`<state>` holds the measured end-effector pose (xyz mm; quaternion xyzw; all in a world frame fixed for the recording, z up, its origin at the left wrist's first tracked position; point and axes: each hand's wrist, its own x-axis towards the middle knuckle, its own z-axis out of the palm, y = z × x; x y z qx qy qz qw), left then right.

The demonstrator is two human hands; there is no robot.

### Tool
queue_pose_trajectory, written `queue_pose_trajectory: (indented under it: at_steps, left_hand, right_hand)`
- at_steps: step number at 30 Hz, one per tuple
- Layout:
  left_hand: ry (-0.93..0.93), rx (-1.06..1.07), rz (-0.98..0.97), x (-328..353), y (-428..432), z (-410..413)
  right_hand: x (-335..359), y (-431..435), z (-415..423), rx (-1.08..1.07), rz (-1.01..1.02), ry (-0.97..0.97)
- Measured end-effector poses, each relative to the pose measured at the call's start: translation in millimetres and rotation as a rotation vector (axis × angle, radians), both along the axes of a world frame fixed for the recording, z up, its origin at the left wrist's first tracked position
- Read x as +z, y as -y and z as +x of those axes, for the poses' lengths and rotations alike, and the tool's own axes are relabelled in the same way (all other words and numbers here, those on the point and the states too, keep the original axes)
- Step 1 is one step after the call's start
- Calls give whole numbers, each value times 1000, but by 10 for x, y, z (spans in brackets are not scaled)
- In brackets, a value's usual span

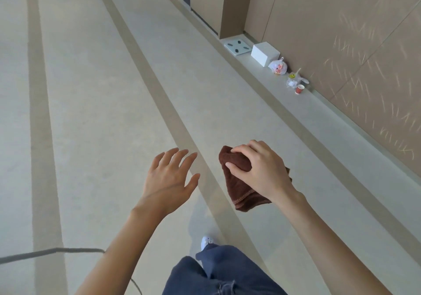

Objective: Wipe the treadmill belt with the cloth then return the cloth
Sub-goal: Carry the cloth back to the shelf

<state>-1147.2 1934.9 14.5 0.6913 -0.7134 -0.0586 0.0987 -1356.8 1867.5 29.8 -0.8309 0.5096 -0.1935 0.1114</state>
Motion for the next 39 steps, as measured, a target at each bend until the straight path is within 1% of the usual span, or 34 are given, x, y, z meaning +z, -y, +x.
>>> queue_pose_trajectory:
  at_steps: [2,5,10,15,22,25,29,33,39]
  left_hand:
    - [-13,0,-1,16,322,70]
    - [-7,-9,-7,-18,732,193]
    - [-23,-17,5,-145,1416,545]
    - [-5,-35,7,-218,2301,1170]
    - [36,-88,-78,40,3628,2153]
    - [41,-100,-95,103,4094,2459]
    - [21,-92,-91,46,4523,2776]
    - [21,-79,-35,-107,4970,3004]
    - [30,-72,-18,-196,5998,3237]
  right_hand:
    - [23,307,73,6,-15,-12]
    - [11,672,189,2,10,24]
    - [-137,1363,530,5,20,-3]
    - [-146,2271,1160,-9,15,1]
    - [96,3476,2160,-37,-46,62]
    - [114,3883,2465,-28,-56,58]
    - [21,4333,2734,-15,-19,35]
    - [-160,4805,2919,-6,28,5]
    - [-309,5859,3150,0,55,-14]
